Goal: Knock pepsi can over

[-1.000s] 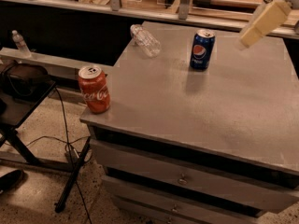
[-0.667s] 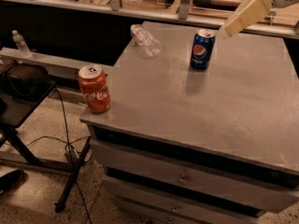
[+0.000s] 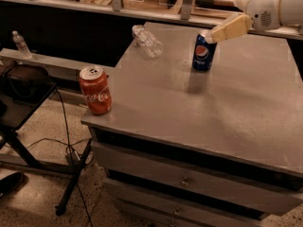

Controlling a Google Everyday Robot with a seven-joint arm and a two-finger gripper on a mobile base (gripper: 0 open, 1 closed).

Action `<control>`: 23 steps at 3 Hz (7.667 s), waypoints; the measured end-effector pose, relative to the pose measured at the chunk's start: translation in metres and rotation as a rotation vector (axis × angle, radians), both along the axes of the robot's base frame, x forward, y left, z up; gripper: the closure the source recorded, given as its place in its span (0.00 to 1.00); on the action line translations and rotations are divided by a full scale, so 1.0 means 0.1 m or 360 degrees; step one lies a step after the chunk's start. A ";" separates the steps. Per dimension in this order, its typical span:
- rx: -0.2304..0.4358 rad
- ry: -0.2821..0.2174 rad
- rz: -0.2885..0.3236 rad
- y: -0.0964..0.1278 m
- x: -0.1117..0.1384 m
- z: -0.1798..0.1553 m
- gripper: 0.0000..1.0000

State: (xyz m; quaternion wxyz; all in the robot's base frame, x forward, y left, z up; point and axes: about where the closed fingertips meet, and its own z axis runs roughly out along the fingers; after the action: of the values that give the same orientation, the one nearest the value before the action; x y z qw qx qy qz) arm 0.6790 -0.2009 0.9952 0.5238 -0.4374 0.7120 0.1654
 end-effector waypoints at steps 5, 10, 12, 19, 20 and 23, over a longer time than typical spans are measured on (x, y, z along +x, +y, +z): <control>0.0445 -0.0088 -0.0027 -0.08 0.26 -0.59 0.00; 0.0527 0.0057 0.0050 0.13 0.22 -1.00 0.53; 0.0563 0.0073 0.0060 0.13 0.22 -1.02 0.66; -0.0380 0.0124 0.0011 -0.64 -0.14 -0.43 1.00; -0.0380 0.0124 0.0011 -0.64 -0.14 -0.44 1.00; -0.1013 -0.0211 0.0236 -0.63 -0.55 -0.24 1.00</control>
Offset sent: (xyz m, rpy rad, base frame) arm 0.0083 -0.0077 -0.0069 0.1609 0.0005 0.0005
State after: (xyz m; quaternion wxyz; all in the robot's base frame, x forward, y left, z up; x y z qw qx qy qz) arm 0.6235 -0.2642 0.9715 0.3927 -0.6395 0.6585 -0.0565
